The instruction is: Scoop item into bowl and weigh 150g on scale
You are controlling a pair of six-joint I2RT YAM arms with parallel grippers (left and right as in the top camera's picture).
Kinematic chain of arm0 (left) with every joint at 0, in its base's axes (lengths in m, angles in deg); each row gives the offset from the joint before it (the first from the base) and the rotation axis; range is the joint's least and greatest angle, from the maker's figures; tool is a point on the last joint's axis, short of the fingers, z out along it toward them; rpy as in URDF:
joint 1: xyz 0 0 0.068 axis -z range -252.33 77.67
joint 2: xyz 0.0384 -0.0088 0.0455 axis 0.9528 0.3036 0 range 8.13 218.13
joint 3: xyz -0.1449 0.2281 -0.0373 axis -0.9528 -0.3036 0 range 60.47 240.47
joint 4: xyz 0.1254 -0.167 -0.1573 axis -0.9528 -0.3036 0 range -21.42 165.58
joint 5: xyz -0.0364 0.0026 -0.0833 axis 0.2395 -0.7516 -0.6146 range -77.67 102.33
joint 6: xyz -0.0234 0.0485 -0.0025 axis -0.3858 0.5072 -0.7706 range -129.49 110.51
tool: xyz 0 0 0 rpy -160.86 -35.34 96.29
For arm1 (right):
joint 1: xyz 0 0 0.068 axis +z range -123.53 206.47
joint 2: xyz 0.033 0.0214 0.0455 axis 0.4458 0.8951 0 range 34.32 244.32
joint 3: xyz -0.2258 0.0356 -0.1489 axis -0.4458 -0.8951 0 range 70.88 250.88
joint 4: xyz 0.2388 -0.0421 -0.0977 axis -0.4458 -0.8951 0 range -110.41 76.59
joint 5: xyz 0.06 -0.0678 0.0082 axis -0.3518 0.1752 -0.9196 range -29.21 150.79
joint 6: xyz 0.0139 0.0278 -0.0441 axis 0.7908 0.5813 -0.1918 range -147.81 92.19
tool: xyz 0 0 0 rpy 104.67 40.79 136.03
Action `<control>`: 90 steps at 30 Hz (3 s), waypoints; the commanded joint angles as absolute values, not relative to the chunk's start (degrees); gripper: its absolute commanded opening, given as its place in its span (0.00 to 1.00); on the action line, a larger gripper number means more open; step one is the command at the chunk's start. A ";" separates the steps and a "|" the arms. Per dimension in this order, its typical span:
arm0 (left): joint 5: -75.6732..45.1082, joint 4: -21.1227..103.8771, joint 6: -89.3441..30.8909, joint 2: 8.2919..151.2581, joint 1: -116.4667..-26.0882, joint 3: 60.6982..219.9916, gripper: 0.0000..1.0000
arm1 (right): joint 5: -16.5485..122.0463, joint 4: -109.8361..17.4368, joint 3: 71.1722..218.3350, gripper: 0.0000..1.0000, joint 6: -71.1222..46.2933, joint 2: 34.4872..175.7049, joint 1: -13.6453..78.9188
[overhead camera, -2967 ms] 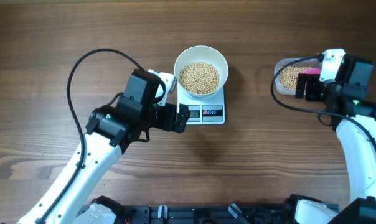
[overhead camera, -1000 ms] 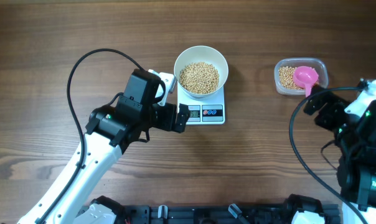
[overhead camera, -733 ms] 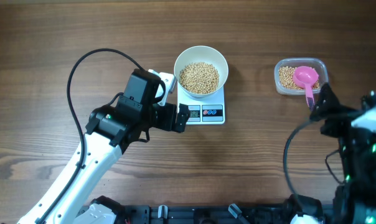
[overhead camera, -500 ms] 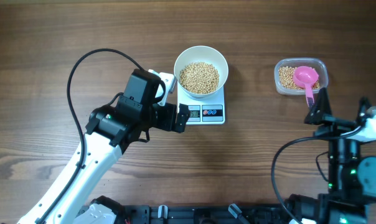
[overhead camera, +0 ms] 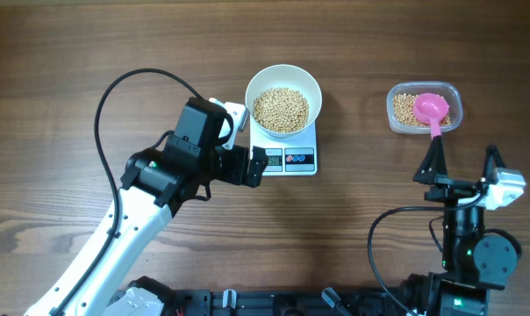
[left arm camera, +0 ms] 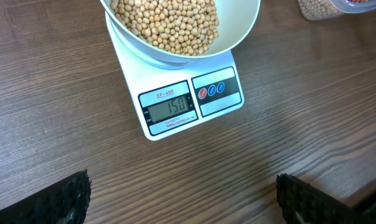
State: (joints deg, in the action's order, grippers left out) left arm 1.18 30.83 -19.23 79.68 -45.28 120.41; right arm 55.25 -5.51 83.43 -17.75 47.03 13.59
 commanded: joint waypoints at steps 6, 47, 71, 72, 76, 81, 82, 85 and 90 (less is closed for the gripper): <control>0.87 30.98 -18.33 79.15 -45.10 120.48 1.00 | 53.26 -6.10 83.26 1.00 -17.14 46.09 13.83; 0.87 30.98 -18.33 79.15 -45.10 120.48 1.00 | 53.50 -9.86 71.15 1.00 -17.27 34.51 16.87; 0.87 30.98 -18.33 79.15 -45.10 120.48 1.00 | 53.74 -13.03 71.17 1.00 -17.29 34.51 16.87; 0.87 30.98 -18.33 79.15 -45.10 120.48 1.00 | 53.74 -13.03 71.17 1.00 -17.29 34.51 16.87; 0.87 30.98 -18.33 79.15 -45.10 120.48 1.00 | 53.74 -13.03 71.17 1.00 -17.29 34.51 16.87; 0.87 30.98 -18.33 79.15 -45.10 120.48 1.00 | 53.74 -13.03 71.17 1.00 -17.29 34.51 16.87; 0.87 30.98 -18.33 79.15 -45.10 120.48 1.00 | 53.74 -13.03 71.17 0.99 -17.29 34.51 16.87; 0.87 30.98 -18.33 79.15 -45.10 120.48 1.00 | 53.74 -13.03 71.17 1.00 -17.29 34.51 16.87; 0.87 30.98 -18.33 79.15 -45.10 120.48 1.00 | 53.74 -13.03 71.17 1.00 -17.31 34.51 16.87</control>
State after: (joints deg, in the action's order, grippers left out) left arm 1.18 30.85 -19.23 79.68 -45.28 120.41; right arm 52.96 -13.05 71.24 -17.62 35.32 16.58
